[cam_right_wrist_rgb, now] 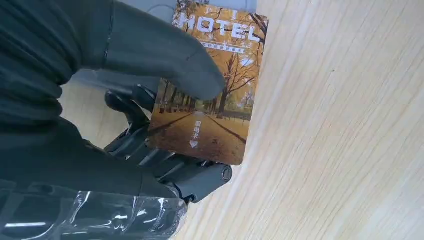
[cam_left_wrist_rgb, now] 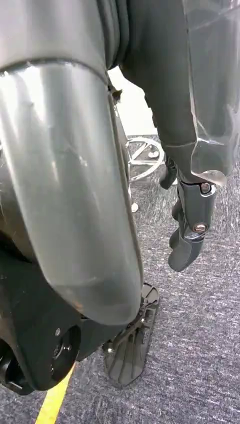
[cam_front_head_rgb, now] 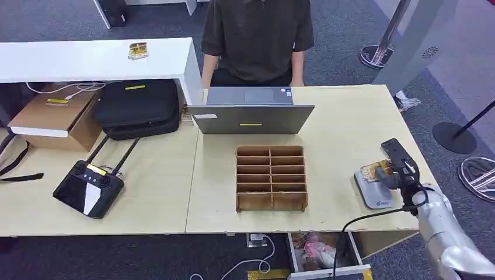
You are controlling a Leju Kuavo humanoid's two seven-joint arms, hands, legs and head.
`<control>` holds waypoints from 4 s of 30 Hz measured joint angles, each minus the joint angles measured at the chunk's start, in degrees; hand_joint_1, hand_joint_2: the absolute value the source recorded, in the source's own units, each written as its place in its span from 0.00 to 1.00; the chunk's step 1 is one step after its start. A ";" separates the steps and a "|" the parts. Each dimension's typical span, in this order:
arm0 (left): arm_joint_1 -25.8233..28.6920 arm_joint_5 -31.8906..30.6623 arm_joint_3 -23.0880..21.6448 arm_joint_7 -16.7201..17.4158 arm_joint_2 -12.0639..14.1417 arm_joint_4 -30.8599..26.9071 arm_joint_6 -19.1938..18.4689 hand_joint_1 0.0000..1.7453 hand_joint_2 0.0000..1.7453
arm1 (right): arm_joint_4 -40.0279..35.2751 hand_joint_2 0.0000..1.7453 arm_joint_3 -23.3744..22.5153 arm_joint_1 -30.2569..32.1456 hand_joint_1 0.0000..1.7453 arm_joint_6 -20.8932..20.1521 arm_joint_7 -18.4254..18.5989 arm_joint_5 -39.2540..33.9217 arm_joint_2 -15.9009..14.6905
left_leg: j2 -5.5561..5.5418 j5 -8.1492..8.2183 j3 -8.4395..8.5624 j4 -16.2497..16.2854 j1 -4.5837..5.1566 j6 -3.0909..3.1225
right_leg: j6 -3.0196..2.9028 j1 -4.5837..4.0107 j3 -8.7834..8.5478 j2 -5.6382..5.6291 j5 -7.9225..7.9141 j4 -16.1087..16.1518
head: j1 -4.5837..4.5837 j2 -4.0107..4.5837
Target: Pass the card to the sensor for recognition and then transmit it.
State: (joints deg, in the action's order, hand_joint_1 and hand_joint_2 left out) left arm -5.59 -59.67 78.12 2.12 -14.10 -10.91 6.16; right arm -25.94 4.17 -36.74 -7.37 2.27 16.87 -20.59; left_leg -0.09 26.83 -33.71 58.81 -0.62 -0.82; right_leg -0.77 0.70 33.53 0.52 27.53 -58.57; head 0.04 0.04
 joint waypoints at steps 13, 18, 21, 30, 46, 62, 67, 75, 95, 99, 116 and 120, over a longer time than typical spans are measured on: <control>0.09 1.31 0.07 -1.14 -0.04 0.00 0.18 0.00 0.00 | -5.61 1.00 0.24 3.33 1.00 17.85 -7.11 7.46 1.21 | 0.00 -0.02 -0.02 0.00 0.00 0.01 | 0.00 0.00 -0.03 0.04 -0.02 -0.04 | -0.02 0.00; 0.09 0.85 0.11 -1.47 -0.15 0.00 0.42 0.00 0.00 | -29.19 1.00 -0.70 9.42 1.00 34.23 -9.97 15.06 4.33 | -0.02 -0.01 -0.04 -0.01 -0.01 0.00 | 0.00 0.00 0.05 0.02 0.04 -0.04 | -0.02 0.00; 0.11 0.46 0.11 -1.55 -0.20 0.00 0.44 0.00 0.00 | -38.92 1.00 -1.38 11.49 1.00 35.41 -10.69 16.37 5.51 | -0.02 0.01 -0.07 -0.03 -0.01 -0.03 | 0.01 0.00 0.09 0.00 0.06 -0.04 | -0.02 0.00; 0.10 -0.70 0.07 -2.67 -0.35 0.00 -0.31 0.00 0.00 | -50.10 1.00 -0.96 12.83 1.00 31.67 -10.60 18.05 8.96 | 0.02 0.03 -0.07 -0.05 0.00 -0.05 | 0.02 0.00 0.05 -0.02 0.06 -0.04 | 0.00 0.00; -0.03 -4.63 -2.36 -2.47 -0.31 0.00 -2.18 0.00 0.00 | -21.91 1.00 6.86 -12.48 1.00 31.96 -7.81 22.36 23.31 | 0.11 -0.11 -0.05 -0.05 -0.04 -0.20 | -0.11 -0.02 0.17 -0.14 -0.03 -0.15 | -0.02 0.00; -0.24 -5.14 -2.99 -1.66 -0.31 0.00 -2.40 0.00 0.00 | -14.60 1.00 7.52 -17.18 1.00 31.89 -5.57 24.81 27.89 | 0.10 -0.10 -0.08 -0.04 -0.02 -0.19 | -0.10 -0.01 0.18 -0.12 -0.03 -0.13 | -0.02 0.00; -0.24 -5.31 -3.02 -1.27 -0.33 0.00 -2.36 0.00 0.00 | -14.19 1.00 7.50 -17.23 1.00 31.54 -4.65 26.47 28.06 | 0.08 -0.10 -0.08 -0.04 -0.03 -0.20 | -0.11 -0.02 0.19 -0.09 -0.02 -0.13 | -0.02 0.00; -0.23 -5.62 -3.10 -1.25 -0.33 0.00 -2.01 0.00 0.00 | -14.40 1.00 6.14 -16.43 0.00 29.11 -4.09 27.58 28.06 | 0.11 -0.09 -0.09 -0.04 -0.01 -0.20 | -0.10 -0.02 0.21 -0.13 -0.02 -0.12 | 0.00 0.00; -0.11 -2.16 -2.89 -1.42 -0.31 0.00 -0.79 0.00 0.00 | -21.71 1.00 2.25 -12.19 0.00 20.57 -5.29 28.09 21.19 | 0.02 -0.09 -0.15 -0.01 -0.01 -0.19 | -0.10 -0.01 0.26 -0.04 -0.03 -0.08 | -0.02 0.00; -0.08 -2.12 -2.86 -1.51 -0.33 0.00 -0.79 0.00 0.00 | -21.79 1.00 2.25 -12.19 0.00 20.48 -5.25 28.28 20.79 | 0.01 -0.09 -0.16 -0.01 0.00 -0.18 | -0.10 0.00 0.26 -0.03 -0.03 -0.08 | -0.02 0.00; 0.36 1.03 0.42 -3.32 -0.52 0.00 0.42 0.00 0.00 | -38.66 1.00 -1.02 -1.68 0.00 9.83 0.15 44.72 -20.32 | -0.57 0.13 -0.37 0.22 0.05 0.24 | 0.19 0.04 0.16 0.50 0.13 0.02 | 0.02 0.00; 0.27 1.05 0.46 -3.48 -0.61 0.00 0.44 0.00 0.00 | -42.20 1.00 -3.02 2.32 0.00 9.23 0.15 43.67 -22.49 | -0.42 0.14 -0.36 0.20 0.06 0.24 | 0.19 0.05 0.17 0.37 0.13 0.01 | 0.00 0.00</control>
State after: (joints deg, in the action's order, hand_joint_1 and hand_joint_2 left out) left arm -5.32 -58.62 78.58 -1.36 -14.71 -10.91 6.60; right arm -68.15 1.16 -34.42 1.86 2.43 60.54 -43.08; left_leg -0.51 26.97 -34.07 59.02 -0.56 -0.58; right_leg -0.58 0.75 33.70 0.89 27.66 -58.56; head 0.04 0.04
